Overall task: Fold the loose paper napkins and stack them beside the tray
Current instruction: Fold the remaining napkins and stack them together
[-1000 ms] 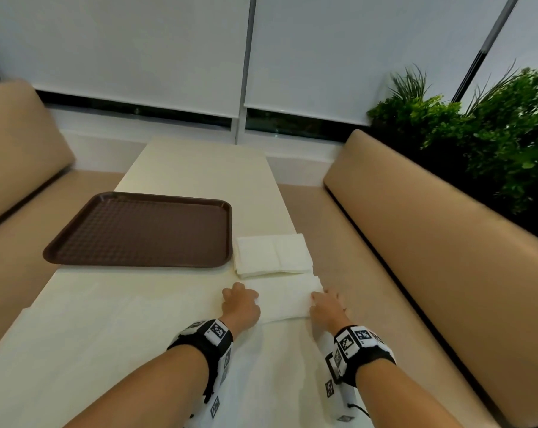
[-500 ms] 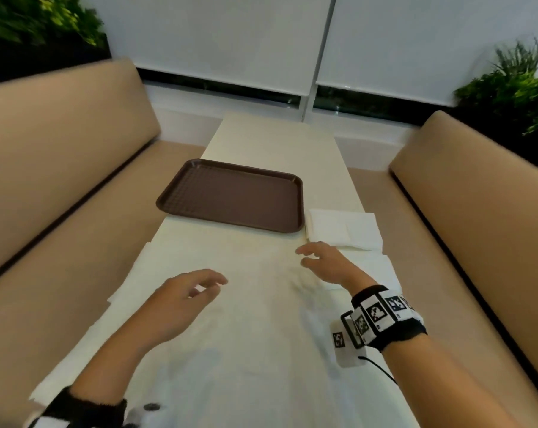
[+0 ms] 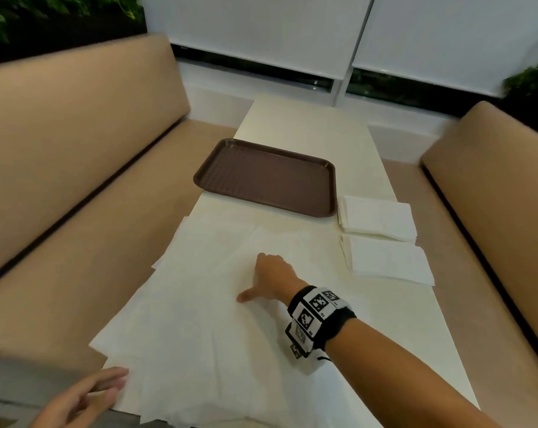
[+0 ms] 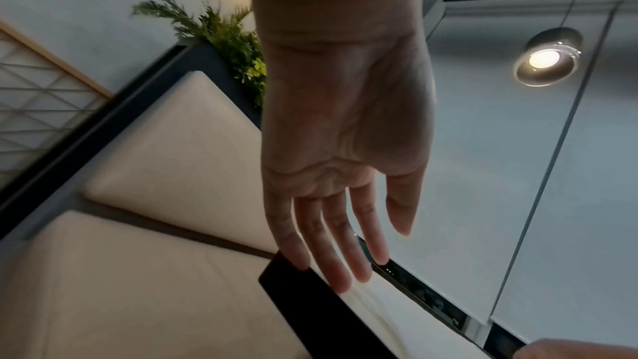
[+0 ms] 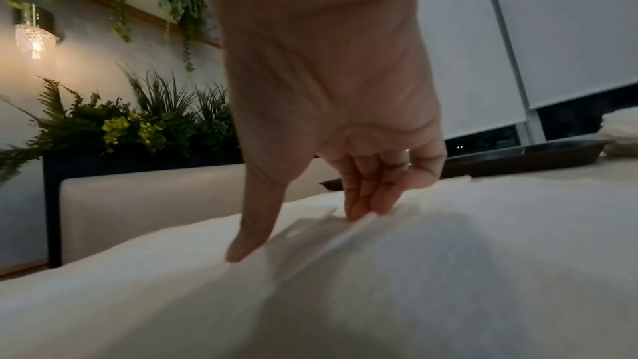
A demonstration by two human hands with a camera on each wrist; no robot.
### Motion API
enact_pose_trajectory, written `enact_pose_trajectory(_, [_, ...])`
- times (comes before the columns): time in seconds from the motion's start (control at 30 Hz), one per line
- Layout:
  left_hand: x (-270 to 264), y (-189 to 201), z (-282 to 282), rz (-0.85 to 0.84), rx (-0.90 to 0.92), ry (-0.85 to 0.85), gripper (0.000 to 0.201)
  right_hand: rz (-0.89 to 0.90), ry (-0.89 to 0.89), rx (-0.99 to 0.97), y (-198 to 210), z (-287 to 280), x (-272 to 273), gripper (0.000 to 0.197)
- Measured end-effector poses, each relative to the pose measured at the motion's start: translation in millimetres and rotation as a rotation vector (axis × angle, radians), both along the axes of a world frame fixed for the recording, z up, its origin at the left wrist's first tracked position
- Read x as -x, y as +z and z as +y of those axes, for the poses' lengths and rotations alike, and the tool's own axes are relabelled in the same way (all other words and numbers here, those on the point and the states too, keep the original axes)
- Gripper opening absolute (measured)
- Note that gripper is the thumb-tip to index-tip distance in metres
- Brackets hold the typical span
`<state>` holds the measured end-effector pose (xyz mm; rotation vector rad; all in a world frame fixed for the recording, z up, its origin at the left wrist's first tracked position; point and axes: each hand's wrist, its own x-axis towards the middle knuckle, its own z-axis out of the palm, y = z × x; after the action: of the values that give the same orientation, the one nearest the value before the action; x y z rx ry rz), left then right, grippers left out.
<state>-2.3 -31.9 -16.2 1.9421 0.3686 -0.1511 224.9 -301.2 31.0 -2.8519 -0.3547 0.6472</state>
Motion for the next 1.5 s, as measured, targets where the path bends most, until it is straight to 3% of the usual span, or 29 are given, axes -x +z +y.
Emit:
enact_pose_trajectory(0.1, [-1, 1, 10, -0.037, -0.024, 0.046, 0.033, 0.04, -0.014, -0.065, -2, 8, 1, 0.062])
enact_pose_trajectory(0.17, [-1, 9, 13, -0.064, 0.01, 0.052, 0.034, 0.029, 0.032, -0.095, -4, 11, 1, 0.041])
enact_pose_trajectory(0.23, [-3, 20, 11, -0.102, 0.038, 0.044, 0.032, 0.028, 0.034, -0.176, -4, 11, 2, 0.035])
enact_pose_trajectory(0.3, [-6, 36, 6, -0.151, 0.056, 0.037, 0.013, 0.034, 0.025, -0.314, 3, 7, 4, 0.033])
enact_pose_trajectory(0.43, [-21, 72, -8, -0.207, 0.016, -0.001, 0.052, 0.251, -0.035, -0.913, 49, -11, 18, 0.012])
enact_pose_trajectory(0.47, [-27, 84, -16, -0.225, 0.021, -0.021, 0.056, 0.299, -0.052, -1.061, 66, -17, 24, 0.008])
enact_pose_trajectory(0.5, [-36, 97, -27, -0.25, 0.056, -0.025, 0.047, 0.321, -0.069, -1.181, 82, -22, 29, 0.007])
enact_pose_trajectory(0.53, [-46, 107, -38, -0.265, 0.107, -0.028, 0.032, 0.319, -0.089, -1.274, 99, -27, 33, 0.011])
enact_pose_trajectory(0.57, [-58, 117, -48, -0.291, 0.12, -0.035, 0.03, 0.298, -0.104, -1.348, 114, -32, 37, 0.014])
enact_pose_trajectory(0.67, [-103, 137, -75, -0.377, 0.159, -0.074, 0.062, 0.182, -0.15, -1.515, 149, -53, 48, 0.027])
enact_pose_trajectory(0.77, [-150, 140, -94, -0.347, 0.4, -0.167, 0.118, 0.064, -0.178, -1.586, 170, -76, 61, 0.03])
enact_pose_trajectory(0.83, [-173, 137, -106, -0.279, 0.591, -0.296, 0.134, -0.001, -0.207, -1.607, 174, -89, 67, 0.03])
enact_pose_trajectory(0.93, [-188, 137, -129, -0.235, 0.695, -0.436, 0.102, -0.093, -0.324, -1.633, 172, -105, 70, 0.024])
enact_pose_trajectory(1.03, [-192, 138, -150, -0.247, 0.688, -0.408, 0.084, -0.174, -0.411, -1.652, 167, -115, 71, 0.02])
enact_pose_trajectory(1.23, [-188, 146, -184, -0.276, 0.83, -0.551, 0.088, -0.21, -0.449, -1.707, 158, -113, 72, 0.024])
enact_pose_trajectory(1.37, [-189, 160, -203, -0.334, 0.704, -0.698, 0.092, -0.174, -0.445, -1.753, 152, -107, 70, 0.023])
enact_pose_trajectory(1.43, [-190, 165, -206, -0.345, 0.686, -0.683, 0.097, -0.18, -0.483, -1.727, 149, -105, 68, 0.022])
enact_pose_trajectory(1.5, [-191, 165, -207, -0.321, 0.691, -0.629, 0.086, -0.168, -0.535, -1.717, 148, -107, 66, 0.03])
